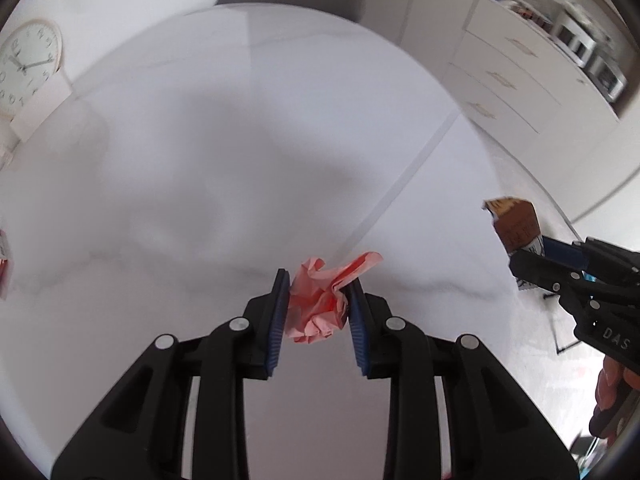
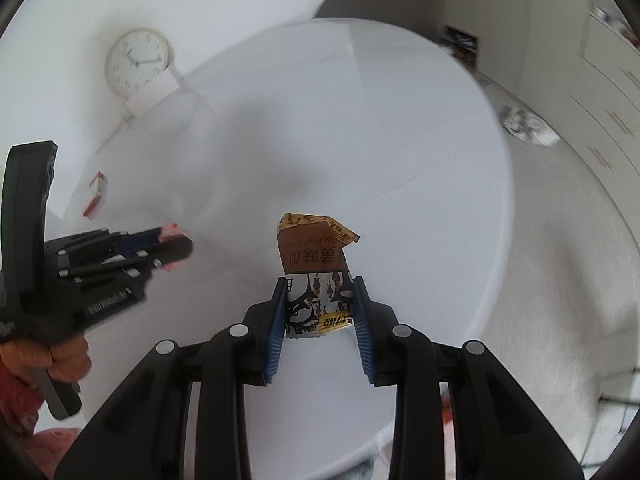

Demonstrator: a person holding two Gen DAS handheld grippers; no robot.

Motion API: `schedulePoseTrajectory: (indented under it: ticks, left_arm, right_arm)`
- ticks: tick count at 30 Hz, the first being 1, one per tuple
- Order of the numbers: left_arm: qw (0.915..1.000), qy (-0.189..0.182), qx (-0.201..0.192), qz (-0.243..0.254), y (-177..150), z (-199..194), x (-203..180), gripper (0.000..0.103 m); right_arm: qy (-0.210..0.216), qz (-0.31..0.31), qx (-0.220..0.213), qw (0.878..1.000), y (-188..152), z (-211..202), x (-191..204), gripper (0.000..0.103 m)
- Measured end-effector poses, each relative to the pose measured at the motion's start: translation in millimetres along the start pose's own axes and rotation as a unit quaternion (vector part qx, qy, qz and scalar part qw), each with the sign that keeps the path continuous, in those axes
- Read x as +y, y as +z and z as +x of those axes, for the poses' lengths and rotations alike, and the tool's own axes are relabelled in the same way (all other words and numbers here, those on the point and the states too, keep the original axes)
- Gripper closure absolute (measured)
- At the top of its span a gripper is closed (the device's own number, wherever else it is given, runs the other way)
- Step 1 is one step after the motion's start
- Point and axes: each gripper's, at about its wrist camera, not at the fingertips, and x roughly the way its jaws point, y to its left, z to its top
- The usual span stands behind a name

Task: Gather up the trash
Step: 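Carry the pink paper and wrapper over the wastebasket and release both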

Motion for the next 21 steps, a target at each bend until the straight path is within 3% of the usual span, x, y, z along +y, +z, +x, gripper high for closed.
schedulePoseTrajectory:
  ticks: [5,7,12,16,19,21]
  left_arm:
    - [0.9973,-0.061,0.010,0.039,-23,-17,-51,0.075]
    - [0.9948,-0.077,0.018,0.064,-33,-17,-79,0.075]
    - [0.9856,-0.103,0.046,0.126,-49,-5,-144,0.075]
    - [0.9766,-0.115,0.083,0.162,-62,16,-191,0.075]
    - [0.9704,-0.119,0.111,0.179,-68,38,-221,0.075]
    - [0.9666,-0.116,0.125,0.191,-75,50,-238,0.075]
  right_arm:
    - [-0.044,0.085,0.040,0.995,-76,-12,-72,0.071]
    - [-0.048,0.099,0.049,0.993,-88,-8,-83,0.070]
    - [-0.078,0.162,0.134,0.975,-157,43,-144,0.066]
    - [-0.076,0.188,0.171,0.964,-187,67,-165,0.030]
    - [-0.089,0.200,0.169,0.961,-198,63,-175,0.012]
    - [-0.095,0.212,0.157,0.960,-212,48,-183,0.008]
